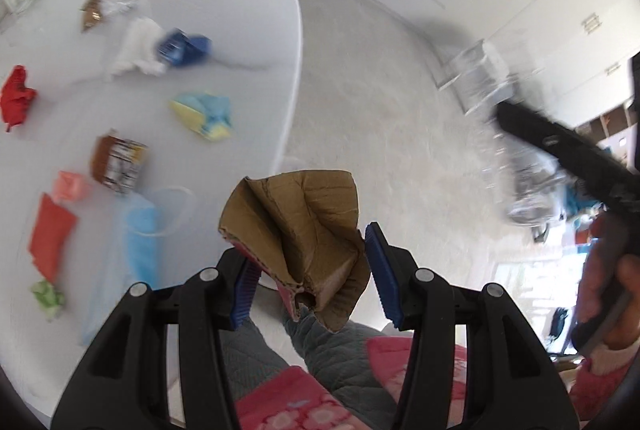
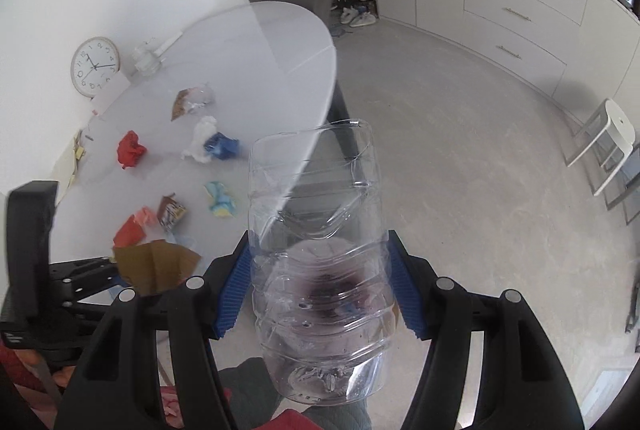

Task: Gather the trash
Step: 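Carry the bag and bottle to the trash bin and release both, then reach the left tool to the crumpled red paper and close on it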

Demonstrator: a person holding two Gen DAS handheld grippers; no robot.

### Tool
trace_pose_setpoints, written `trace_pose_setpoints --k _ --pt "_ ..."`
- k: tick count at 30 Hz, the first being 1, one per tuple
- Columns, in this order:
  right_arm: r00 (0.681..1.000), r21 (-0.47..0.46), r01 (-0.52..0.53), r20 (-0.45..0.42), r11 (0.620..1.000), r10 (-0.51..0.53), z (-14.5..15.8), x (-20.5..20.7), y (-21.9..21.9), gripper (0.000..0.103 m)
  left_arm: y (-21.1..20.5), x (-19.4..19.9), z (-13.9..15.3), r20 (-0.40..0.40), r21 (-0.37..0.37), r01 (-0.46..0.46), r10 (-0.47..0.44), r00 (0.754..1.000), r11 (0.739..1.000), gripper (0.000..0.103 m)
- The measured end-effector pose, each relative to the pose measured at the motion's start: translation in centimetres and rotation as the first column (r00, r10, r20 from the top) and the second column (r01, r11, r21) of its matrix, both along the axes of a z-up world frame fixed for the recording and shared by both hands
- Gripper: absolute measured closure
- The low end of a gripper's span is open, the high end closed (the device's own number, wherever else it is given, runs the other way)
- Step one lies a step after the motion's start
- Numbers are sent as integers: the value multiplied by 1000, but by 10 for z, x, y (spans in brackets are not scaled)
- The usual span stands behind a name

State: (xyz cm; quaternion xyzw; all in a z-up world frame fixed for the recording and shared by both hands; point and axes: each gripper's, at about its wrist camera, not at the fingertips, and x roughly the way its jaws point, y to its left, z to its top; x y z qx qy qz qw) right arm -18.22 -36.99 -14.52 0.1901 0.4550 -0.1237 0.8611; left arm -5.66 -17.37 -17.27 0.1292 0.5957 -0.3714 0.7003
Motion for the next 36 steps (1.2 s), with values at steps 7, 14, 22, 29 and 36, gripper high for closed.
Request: trace_pose_setpoints --k 7,14,22,29,36 --pt "1000 8 -27 13 1000 27 -3 -15 -16 39 -22 -13 -24 15 38 -54 53 998 998 33" --pt "994 8 -105 36 994 105 0 -14 -10 39 -1 -4 15 102 -26 -172 174 980 985 24" --pt "979 6 -204 29 979 203 -11 -6 11 39 51 4 76 214 -74 -312 321 923 947 15" --pt "955 -1 -294 -29 956 294 -37 6 39 29 93 12 89 235 -72 -421 426 874 904 13" --pt "965 -63 -261 8 963 262 -20 12 45 3 123 19 96 245 -90 -490 497 833 867 10"
